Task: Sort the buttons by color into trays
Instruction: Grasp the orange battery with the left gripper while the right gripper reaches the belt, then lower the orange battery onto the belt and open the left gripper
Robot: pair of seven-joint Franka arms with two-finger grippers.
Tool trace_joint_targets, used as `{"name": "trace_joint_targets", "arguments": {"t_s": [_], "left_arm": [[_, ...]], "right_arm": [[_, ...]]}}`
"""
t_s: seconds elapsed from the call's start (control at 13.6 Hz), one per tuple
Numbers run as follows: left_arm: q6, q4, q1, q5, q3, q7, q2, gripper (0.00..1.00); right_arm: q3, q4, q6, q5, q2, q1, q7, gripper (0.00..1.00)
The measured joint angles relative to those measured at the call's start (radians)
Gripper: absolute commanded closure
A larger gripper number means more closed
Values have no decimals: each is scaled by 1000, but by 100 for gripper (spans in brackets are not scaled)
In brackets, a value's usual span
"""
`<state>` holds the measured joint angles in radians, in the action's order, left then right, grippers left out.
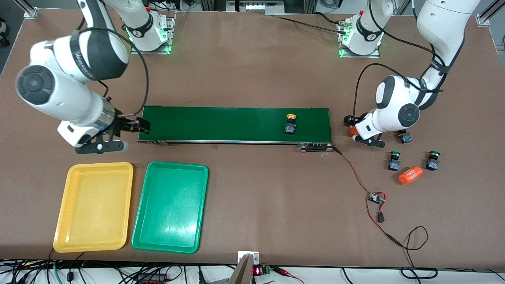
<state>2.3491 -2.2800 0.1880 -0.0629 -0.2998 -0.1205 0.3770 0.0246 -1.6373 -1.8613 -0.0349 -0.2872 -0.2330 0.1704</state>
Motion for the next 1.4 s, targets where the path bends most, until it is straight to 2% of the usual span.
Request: {"name": "trace_joint_targets", "arguments": {"t_s": [0.3, 0.44, 0.66, 0.81, 0.96, 1.11, 1.4], "left_arm": [[-115, 51, 1, 4, -7, -26, -117, 100], [-177, 92, -1, 6, -19, -183, -174, 100], [-195, 140, -33, 6, -29, -423, -188, 100], [-196, 141, -101, 6, -43, -460, -183, 100], [-196, 141, -162, 7, -89, -461, -175, 100], [-196, 141, -210, 69, -122, -480, -169, 100], [-168, 150, -271, 265, -127, -591, -147, 99]], "right_arm": [[0, -25, -99, 0, -46, -70, 98, 0], [0, -46, -141, 3, -63, -123, 144, 0], [1, -115, -211, 76, -79, -233, 271, 0], [1, -139, -230, 94, -95, -266, 299, 0], [-6, -141, -234, 95, -102, -265, 298, 0], [-17, -141, -235, 96, -100, -261, 293, 0], [-25, -151, -234, 96, -73, -217, 219, 0]]}}
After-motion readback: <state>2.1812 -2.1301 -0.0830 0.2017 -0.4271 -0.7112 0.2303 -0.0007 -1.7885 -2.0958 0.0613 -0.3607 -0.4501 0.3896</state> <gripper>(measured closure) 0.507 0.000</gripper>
